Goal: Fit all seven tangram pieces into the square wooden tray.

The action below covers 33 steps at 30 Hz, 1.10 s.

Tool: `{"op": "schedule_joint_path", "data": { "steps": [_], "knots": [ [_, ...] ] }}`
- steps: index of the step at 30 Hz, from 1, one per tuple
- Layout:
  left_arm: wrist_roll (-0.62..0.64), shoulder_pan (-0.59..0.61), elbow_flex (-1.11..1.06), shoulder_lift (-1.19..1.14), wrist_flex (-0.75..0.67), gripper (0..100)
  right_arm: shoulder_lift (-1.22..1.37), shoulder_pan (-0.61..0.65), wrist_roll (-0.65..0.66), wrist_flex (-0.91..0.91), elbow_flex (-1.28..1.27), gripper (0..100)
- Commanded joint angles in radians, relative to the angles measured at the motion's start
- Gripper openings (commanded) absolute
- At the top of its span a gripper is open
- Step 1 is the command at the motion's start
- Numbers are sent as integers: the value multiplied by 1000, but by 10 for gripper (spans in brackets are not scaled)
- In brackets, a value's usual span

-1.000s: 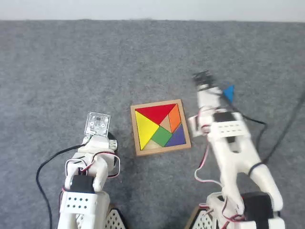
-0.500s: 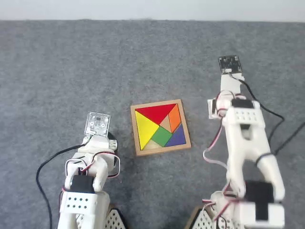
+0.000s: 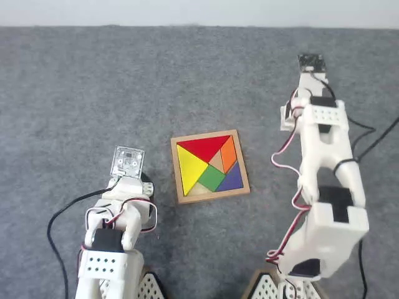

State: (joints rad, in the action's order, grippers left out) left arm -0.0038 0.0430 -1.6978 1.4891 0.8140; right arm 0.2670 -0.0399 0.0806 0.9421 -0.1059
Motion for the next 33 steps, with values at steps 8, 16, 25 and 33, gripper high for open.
{"op": "schedule_joint_path", "data": {
  "steps": [8, 16, 25, 33],
  "knots": [
    [6, 5, 8, 12, 2, 14, 269, -8, 262, 292, 519, 132],
    [5, 5, 8, 12, 2, 14, 447, -51, 322, 305, 718, 135],
    [5, 5, 8, 12, 2, 14, 565, -42, 338, 305, 824, 250],
    [5, 5, 8, 12, 2, 14, 578, -30, 333, 306, 821, 288]
  ]
}}
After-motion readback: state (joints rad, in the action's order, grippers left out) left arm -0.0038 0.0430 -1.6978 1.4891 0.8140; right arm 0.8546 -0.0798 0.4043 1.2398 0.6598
